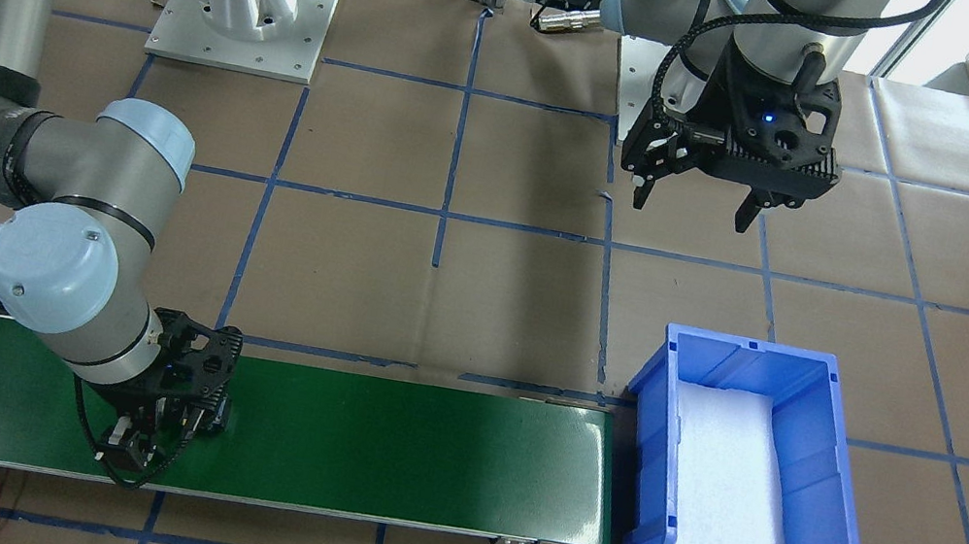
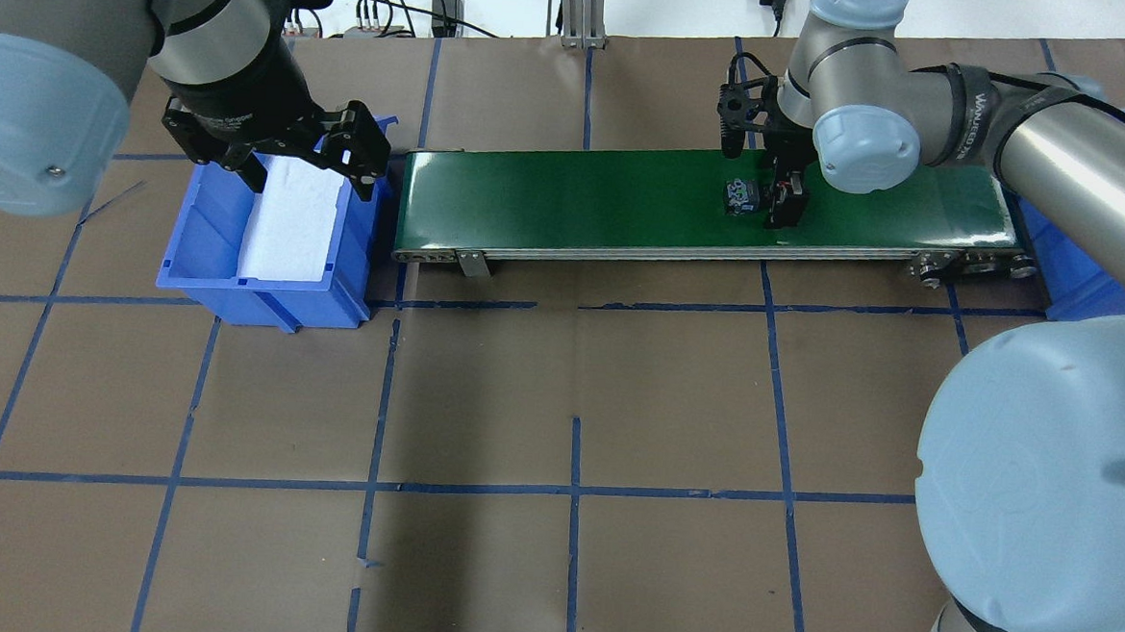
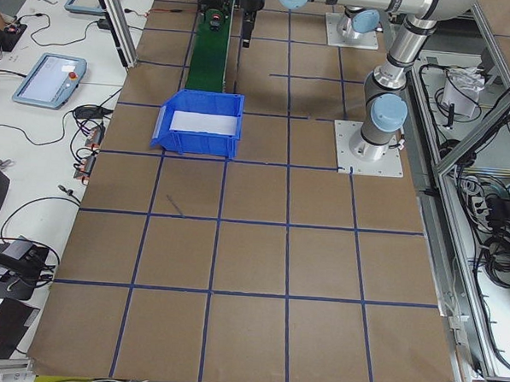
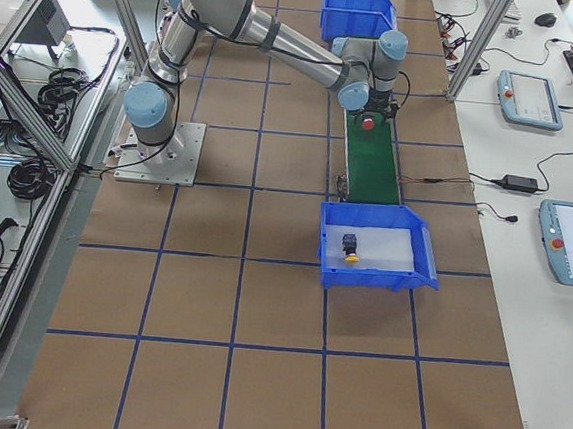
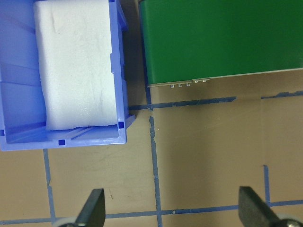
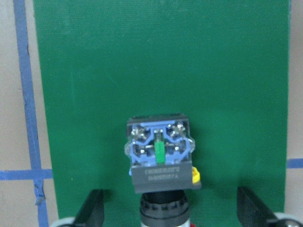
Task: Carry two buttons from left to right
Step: 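Lower the right gripper and grasp the red button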
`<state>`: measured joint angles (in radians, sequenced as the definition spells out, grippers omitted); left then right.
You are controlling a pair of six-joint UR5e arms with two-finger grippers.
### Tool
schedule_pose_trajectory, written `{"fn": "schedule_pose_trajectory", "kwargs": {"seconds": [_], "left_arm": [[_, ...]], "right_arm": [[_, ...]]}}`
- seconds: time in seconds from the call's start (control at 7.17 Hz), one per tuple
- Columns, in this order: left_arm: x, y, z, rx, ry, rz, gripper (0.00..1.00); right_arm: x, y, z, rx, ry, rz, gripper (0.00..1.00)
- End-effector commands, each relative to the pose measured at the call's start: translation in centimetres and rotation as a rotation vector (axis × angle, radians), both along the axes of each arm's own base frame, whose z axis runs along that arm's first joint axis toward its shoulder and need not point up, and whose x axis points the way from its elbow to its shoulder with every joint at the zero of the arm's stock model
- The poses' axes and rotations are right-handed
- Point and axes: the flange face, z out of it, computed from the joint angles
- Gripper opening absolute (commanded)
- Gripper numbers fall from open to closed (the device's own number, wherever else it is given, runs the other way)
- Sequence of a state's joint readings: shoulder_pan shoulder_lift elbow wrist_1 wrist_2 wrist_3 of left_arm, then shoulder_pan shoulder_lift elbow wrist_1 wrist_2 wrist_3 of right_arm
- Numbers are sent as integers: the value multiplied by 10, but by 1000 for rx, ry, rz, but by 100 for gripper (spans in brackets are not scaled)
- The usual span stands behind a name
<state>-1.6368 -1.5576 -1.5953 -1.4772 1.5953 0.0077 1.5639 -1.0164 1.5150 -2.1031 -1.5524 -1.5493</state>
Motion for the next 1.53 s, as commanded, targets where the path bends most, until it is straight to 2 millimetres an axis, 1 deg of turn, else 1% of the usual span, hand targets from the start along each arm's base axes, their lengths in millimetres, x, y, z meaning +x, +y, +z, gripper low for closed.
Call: {"fn": "schedule_pose_trajectory", "kwargs": {"seconds": [0.0,0.7,0.84,0.98,1.12,1.25,1.39], "left_arm": [[0,0,0,1,0,0,100],[0,0,0,1,0,-1,100],[0,0,0,1,0,-1,100],[0,0,0,1,0,0,100],[0,0,0,1,0,-1,100],[0,0,0,1,0,0,100],[0,0,0,1,0,-1,100]], "right_arm": [[1,0,-1,1,0,1,99],[1,0,-2,4,-3,1,98],[1,1,-3,6,-5,-1,95],[1,3,-2,8,0,-1,89],[-1,4,-3,11,1,-2,82],[-3,5,-1,11,21,-7,49],[-6,5,-1,17,51,-10,33]]}}
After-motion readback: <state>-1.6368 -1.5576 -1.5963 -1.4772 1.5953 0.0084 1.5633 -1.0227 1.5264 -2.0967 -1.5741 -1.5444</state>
